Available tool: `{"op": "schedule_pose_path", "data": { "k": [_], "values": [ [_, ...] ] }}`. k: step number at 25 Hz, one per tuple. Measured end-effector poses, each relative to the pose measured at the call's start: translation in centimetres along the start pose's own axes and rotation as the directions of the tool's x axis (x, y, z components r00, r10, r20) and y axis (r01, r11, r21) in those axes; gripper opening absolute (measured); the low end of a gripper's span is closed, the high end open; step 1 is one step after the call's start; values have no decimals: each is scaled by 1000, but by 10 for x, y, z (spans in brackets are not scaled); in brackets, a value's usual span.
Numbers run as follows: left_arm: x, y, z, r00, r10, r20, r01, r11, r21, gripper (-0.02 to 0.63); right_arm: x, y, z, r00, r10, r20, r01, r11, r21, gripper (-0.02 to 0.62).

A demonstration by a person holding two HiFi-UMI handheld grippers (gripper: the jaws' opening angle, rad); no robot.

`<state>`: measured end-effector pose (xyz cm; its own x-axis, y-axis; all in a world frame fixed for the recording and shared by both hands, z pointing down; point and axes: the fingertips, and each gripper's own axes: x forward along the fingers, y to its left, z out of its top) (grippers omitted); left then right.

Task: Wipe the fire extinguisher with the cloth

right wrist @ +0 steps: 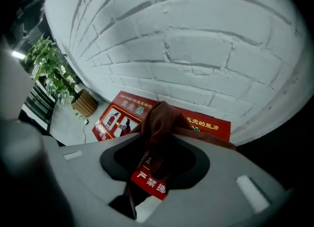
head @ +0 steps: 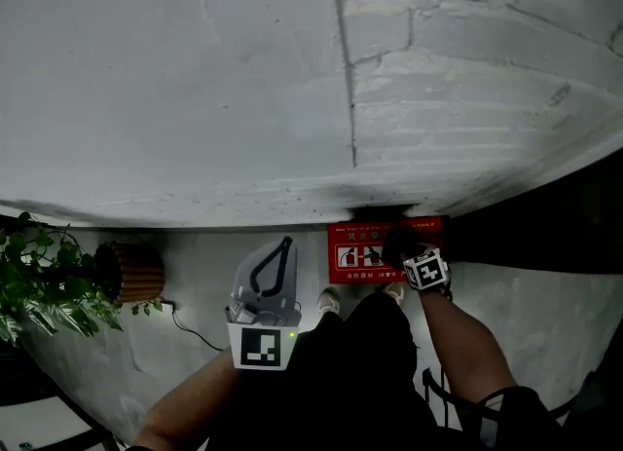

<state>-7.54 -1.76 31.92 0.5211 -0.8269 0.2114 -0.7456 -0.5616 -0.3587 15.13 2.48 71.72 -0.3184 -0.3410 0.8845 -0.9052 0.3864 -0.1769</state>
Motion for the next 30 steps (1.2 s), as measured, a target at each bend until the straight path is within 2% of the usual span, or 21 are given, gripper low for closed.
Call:
{"op": "schedule_pose_path", "data": {
  "k": [2, 4, 7, 9, 11, 13, 15, 19, 23, 27, 30],
  "values": [
    [3, -3, 3, 1000, -5, 23, 5, 1000, -18, 0, -15, 9, 7, 999, 0, 51, 0, 1000, 6, 150],
    [9, -7, 6, 999, -1, 49, 4, 997, -72, 0, -37, 16, 14, 995, -10, 97, 9, 1000, 2, 152],
    [19, -19, 16, 997, -22, 69, 29, 994, -109, 0, -77, 26, 38, 979, -2, 203, 6, 1000, -17, 140],
    [25, -30, 32, 993, -34, 116, 51, 988, -144, 0, -115, 33, 62, 946, 24, 323, -16, 999, -29, 112],
    [28, -43, 46, 985, -56, 163, 81, 984, -157, 0, -162, 38, 85, 894, 50, 444, -26, 998, -59, 73],
    [29, -55, 48, 982, -83, 169, 112, 979, -172, 0, -207, 40, 101, 844, 46, 534, 4, 996, -93, 18],
    [31, -65, 44, 981, -98, 168, 132, 970, -204, 0, -243, 35, 112, 806, 12, 591, 48, 995, -86, 3],
    [37, -84, 36, 980, -130, 153, 164, 958, -234, 0, -273, 17, 111, 777, -85, 624, 118, 993, -11, 2],
    [41, -87, 51, 970, -148, 193, 184, 965, -186, 0, -274, 1, 98, 764, -156, 626, 162, 986, 48, 2],
    [40, -85, 53, 971, -154, 186, 183, 971, -153, 0, -269, -5, 98, 761, -175, 624, 170, 983, 68, 2],
    [40, -86, 48, 976, -147, 160, 174, 969, -175, 0, -268, -5, 103, 756, -175, 630, 179, 982, 58, 2]
  ]
}}
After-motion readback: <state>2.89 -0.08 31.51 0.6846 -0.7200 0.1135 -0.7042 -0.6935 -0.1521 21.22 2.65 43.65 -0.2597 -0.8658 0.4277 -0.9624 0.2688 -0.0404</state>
